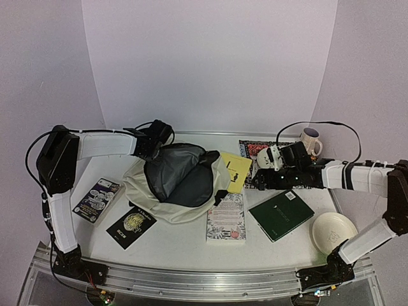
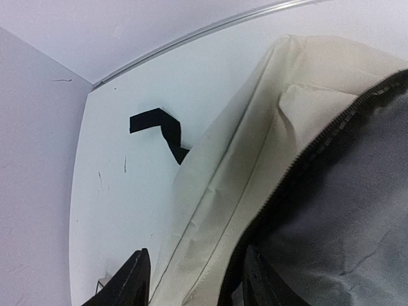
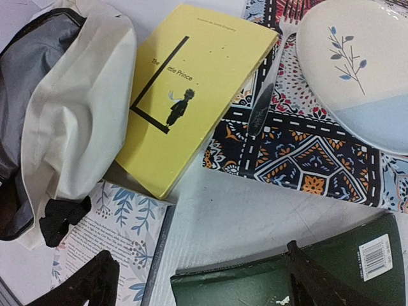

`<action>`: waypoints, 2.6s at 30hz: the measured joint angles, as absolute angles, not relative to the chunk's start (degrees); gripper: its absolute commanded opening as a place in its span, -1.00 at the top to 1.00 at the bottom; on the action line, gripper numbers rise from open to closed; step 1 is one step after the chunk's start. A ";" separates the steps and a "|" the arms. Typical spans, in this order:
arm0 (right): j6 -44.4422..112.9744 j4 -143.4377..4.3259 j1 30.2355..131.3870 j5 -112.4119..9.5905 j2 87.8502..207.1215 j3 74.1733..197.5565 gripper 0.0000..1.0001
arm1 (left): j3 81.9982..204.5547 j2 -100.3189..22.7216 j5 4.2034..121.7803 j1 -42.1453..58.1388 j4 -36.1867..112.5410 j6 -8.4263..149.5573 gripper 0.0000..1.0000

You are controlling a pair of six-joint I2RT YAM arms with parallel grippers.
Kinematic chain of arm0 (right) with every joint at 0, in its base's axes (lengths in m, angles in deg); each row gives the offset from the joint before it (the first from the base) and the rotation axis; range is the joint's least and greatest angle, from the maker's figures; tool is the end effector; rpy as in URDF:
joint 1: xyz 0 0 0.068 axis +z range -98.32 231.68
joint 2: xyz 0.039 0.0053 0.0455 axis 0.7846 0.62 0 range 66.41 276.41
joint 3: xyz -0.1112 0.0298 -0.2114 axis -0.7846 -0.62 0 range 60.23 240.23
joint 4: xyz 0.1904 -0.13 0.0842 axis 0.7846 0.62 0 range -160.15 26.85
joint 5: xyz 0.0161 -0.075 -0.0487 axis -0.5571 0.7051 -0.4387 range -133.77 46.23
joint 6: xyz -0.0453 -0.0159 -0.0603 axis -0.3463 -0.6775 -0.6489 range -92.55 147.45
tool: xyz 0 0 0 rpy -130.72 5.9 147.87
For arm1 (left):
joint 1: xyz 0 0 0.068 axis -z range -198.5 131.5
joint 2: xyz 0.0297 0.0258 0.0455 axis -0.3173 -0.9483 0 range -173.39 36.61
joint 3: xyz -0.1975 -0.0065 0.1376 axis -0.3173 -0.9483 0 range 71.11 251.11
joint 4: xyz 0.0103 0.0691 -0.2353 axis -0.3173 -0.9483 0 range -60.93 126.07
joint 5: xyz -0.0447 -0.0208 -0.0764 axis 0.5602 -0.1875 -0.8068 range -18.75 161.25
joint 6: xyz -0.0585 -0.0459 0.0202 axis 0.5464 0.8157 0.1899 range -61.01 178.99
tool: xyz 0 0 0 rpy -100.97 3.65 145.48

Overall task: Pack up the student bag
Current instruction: Open the largest pocket of the student bag, then pick up the book from the center of the board.

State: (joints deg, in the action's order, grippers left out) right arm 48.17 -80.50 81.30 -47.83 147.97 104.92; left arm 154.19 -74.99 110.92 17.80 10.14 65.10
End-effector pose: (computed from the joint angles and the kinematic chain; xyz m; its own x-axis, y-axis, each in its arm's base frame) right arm 0.2839 0.1667 0.1908 -0.5570 0.0893 -0.8257 -0.3752 0.8599 0.3462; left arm 0.3521 -0.2068 0.1708 -0.6685 0.3894 -0.6336 0.0858 0.8866 0.4544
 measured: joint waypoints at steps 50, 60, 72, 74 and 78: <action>59.79 -93.59 81.36 -68.23 169.58 108.89 -0.50 | 137.28 -69.75 99.37 27.22 12.56 82.89 -0.61; 58.70 -90.93 81.40 -71.08 162.09 103.97 -0.54 | 137.61 -58.60 95.78 40.07 12.20 89.10 -0.64; 58.79 -89.99 83.37 -72.10 162.06 103.28 -0.43 | 137.94 -60.94 90.13 53.67 15.72 102.72 -0.43; 58.76 -89.05 84.15 -71.10 162.06 103.30 -0.43 | 137.14 -62.51 89.06 53.89 18.02 104.30 -0.39; 58.59 -86.92 85.73 -68.13 162.06 103.63 -0.43 | 136.38 -66.25 88.09 53.75 21.40 106.21 -0.33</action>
State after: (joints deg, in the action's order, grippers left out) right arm 58.59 -86.92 85.73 -68.13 162.06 103.63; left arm 136.38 -66.25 88.09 53.75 21.40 106.21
